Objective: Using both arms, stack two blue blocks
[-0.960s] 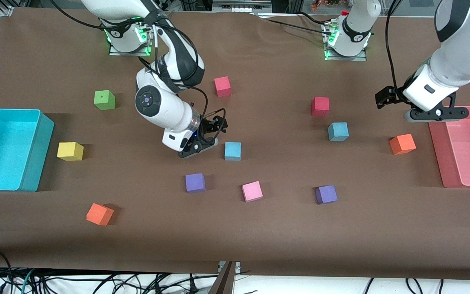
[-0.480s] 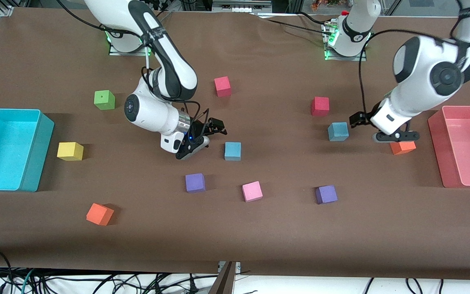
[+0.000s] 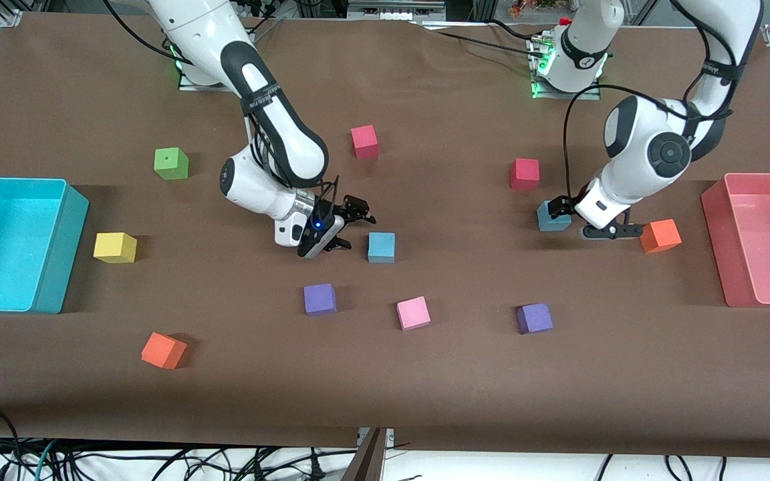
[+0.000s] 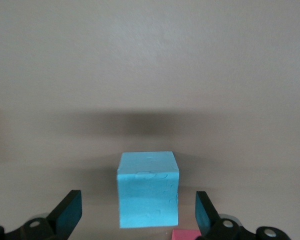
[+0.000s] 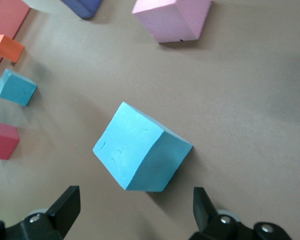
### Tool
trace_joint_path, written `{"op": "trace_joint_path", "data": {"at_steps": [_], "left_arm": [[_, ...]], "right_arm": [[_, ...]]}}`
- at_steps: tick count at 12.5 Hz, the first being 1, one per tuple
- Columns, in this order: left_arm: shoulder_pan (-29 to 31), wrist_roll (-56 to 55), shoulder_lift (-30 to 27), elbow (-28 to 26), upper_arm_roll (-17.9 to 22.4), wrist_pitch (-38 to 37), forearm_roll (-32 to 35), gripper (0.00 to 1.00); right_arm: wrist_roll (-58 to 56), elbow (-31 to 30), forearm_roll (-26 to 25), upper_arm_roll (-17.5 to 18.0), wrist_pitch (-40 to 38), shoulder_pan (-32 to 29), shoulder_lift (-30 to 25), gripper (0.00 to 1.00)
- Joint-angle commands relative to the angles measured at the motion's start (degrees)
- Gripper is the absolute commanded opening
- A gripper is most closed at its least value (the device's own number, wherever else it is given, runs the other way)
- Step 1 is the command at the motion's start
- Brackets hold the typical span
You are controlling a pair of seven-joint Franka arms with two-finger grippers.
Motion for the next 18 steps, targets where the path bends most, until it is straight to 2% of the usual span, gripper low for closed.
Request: {"op": "trace_joint_path", "data": {"at_steps": [1, 6, 7, 8, 9, 11, 12, 13, 16, 18], "left_arm": [[-0.9, 1.2, 1.4, -0.3, 0.1, 1.7, -1.0, 1.00], [-1.6, 1.5, 5.2, -0.3, 0.2, 5.7, -0.6, 0.99], [-1.6, 1.6, 5.8, -0.4, 0.2, 6.4, -0.6, 0.99], [-1.6, 1.8, 5.9, -1.0, 0.2, 6.8, -0.6, 0.93], [-1.6, 1.8, 5.9, -1.4, 0.2, 6.9, -0.5, 0.82], [-1.6, 4.1, 5.8, -1.6, 0.2, 6.8, -0.3, 0.28], [-1.6, 5.9, 5.4, -1.5, 0.2, 6.7, -0.4, 0.10], [-1.5, 6.5, 5.0, -1.4, 0.2, 6.6, -0.4, 0.00], [-1.6, 4.6, 1.4, 0.9, -0.1, 1.6, -1.1, 0.00], [-4.0, -1.3, 1.2, 8.1, -1.3, -5.8, -1.2, 0.00]], "right_arm": [[-11.9, 0.0, 5.2, 1.8, 1.0, -1.7, -0.3, 1.00], [-23.0, -1.7, 5.5, 1.9, 1.2, -2.1, 0.2, 1.00], [-25.3, -1.9, 6.8, 1.9, 1.2, -2.1, 0.2, 1.00], [-29.1, -2.2, 11.2, 1.9, 1.1, -2.1, 0.3, 1.00], [-34.7, -2.2, 16.2, 1.9, 0.8, -2.1, 1.1, 1.00], [-43.8, -2.3, 24.2, 1.9, 0.5, -2.1, 1.8, 1.00], [-44.7, -2.4, 24.9, 1.9, 0.4, -2.1, 1.9, 1.00], [-44.8, -2.4, 25.0, 1.9, 0.4, -1.8, 2.0, 1.00], [-46.2, -2.2, 25.1, 2.0, 0.4, -1.4, 2.4, 1.00], [-48.9, -2.0, 25.1, 2.3, 0.4, -1.4, 2.4, 1.00]]}}
